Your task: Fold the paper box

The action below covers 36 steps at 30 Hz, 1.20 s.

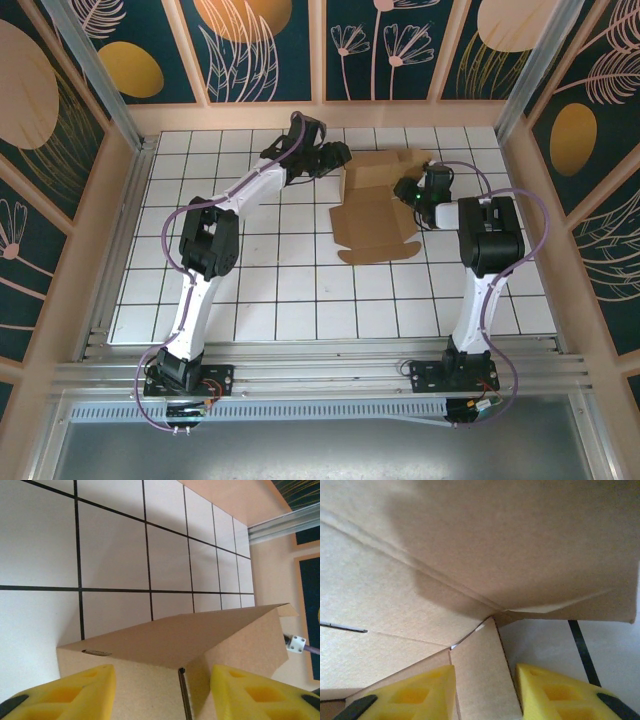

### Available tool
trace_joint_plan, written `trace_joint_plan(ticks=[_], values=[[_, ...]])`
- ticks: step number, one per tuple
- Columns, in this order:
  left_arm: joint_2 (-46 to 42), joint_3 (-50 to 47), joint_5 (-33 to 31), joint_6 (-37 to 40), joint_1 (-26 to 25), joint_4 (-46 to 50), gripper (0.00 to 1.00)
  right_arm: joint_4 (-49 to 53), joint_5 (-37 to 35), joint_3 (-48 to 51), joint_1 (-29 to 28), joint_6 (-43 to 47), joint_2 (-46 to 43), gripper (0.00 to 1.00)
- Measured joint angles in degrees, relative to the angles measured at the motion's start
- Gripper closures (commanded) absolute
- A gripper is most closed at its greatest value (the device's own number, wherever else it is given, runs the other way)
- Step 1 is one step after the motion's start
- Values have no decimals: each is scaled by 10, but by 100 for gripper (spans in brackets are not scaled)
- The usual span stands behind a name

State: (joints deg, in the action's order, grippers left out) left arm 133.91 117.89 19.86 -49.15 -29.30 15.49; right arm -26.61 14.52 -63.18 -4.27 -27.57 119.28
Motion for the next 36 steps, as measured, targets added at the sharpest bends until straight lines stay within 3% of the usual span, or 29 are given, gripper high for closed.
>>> trace_joint_plan(ticks=[7,21,29,36], values=[[0,-1,18,0,1,-7,55,1,-2,-4,-2,19,0,74],[0,-2,28,0,5,-12,55,33,-65,-24,-56,152,-5,72],[0,-2,27,0,5,-12,55,46,-72,-24,-77,180,-7,73],[0,-2,20,0,7,-12,54,84,-89,-40,-82,210,-7,65]])
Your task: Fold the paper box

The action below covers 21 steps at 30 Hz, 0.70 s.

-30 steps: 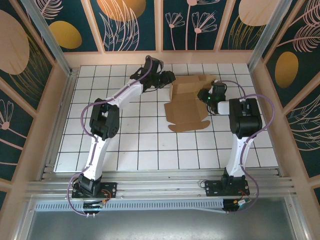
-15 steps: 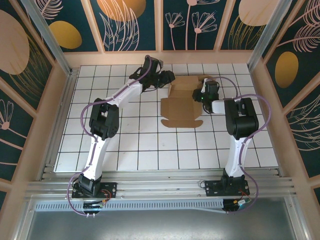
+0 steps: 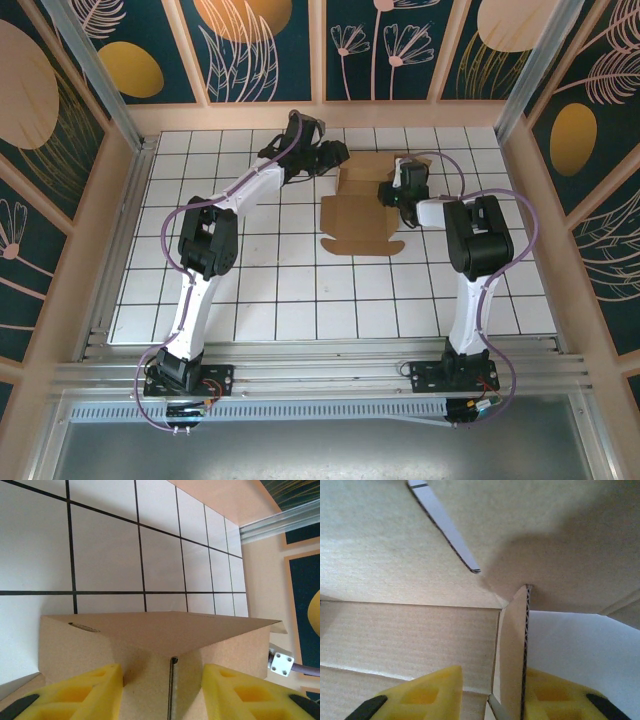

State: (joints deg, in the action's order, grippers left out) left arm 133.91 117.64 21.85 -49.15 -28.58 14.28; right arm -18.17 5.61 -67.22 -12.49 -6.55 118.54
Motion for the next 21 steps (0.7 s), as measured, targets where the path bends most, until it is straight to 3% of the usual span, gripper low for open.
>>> trace_joint_plan(ticks=[13,21], values=[[0,0,-2,0,7,1,54,12,2,-9,-8,20,0,64],[1,0,-4,-2,9,0,54,13,13,-9,-11,21,0,72]])
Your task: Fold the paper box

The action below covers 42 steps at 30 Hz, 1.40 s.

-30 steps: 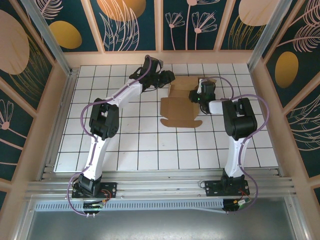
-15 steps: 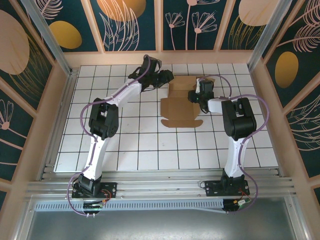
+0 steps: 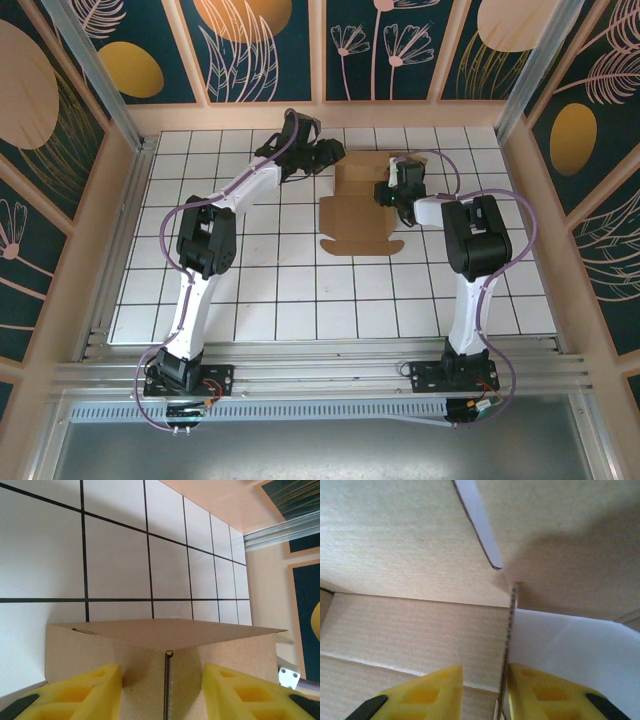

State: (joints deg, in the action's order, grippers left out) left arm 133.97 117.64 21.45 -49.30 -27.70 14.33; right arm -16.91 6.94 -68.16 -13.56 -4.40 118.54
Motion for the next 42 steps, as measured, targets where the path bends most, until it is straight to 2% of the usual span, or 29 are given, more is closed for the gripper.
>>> trace_joint_plan(ticks=[7,28,35,42], values=[[1,0,7,0,-3,0,54,8,55,0,19,-39,-1,73],[3,0,5,-3,-3,-6,54,24,96,1,18,-34,-11,72],[3,0,4,-3,1,-6,54,24,129,-4,19,-34,0,66],[3,0,2,-3,2,-7,54,15,155,-13,22,-44,11,65]])
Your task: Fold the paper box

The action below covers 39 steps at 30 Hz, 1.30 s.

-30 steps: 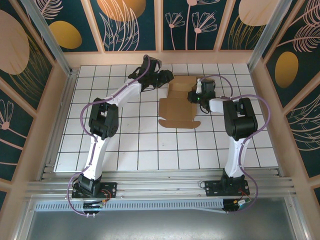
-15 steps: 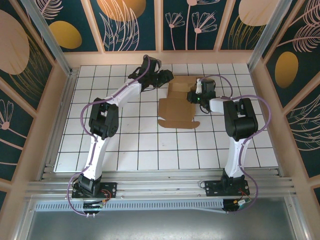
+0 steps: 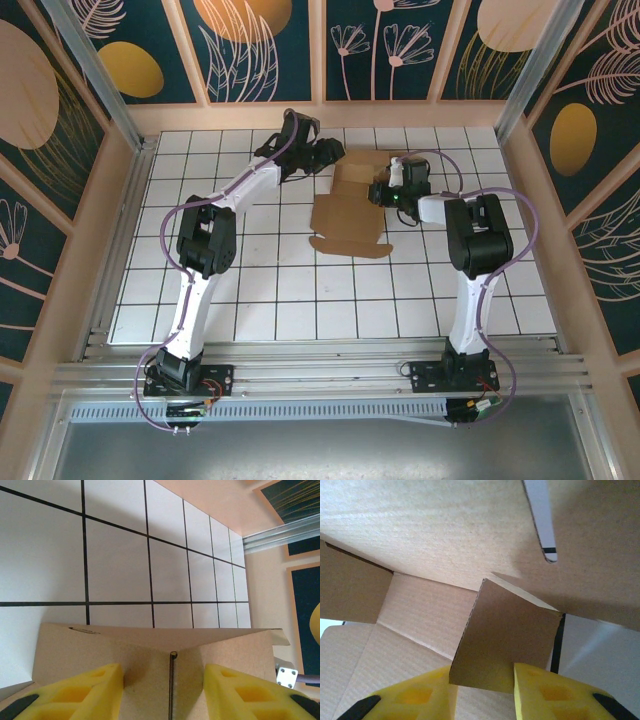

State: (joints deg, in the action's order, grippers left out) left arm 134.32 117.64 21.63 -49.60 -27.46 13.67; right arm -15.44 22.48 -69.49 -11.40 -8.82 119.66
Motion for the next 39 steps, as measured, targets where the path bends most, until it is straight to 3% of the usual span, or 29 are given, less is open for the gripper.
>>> trace_joint_plan(ticks=[8,18,28,39], values=[[0,0,0,0,0,0,54,1,21,-23,6,-21,21,58],[0,0,0,0,0,0,54,-14,28,-22,9,-46,24,57],[3,0,4,0,-8,-2,53,-22,62,64,49,-104,-78,55],[4,0,7,0,-9,-2,52,-9,56,114,59,-75,-207,50]])
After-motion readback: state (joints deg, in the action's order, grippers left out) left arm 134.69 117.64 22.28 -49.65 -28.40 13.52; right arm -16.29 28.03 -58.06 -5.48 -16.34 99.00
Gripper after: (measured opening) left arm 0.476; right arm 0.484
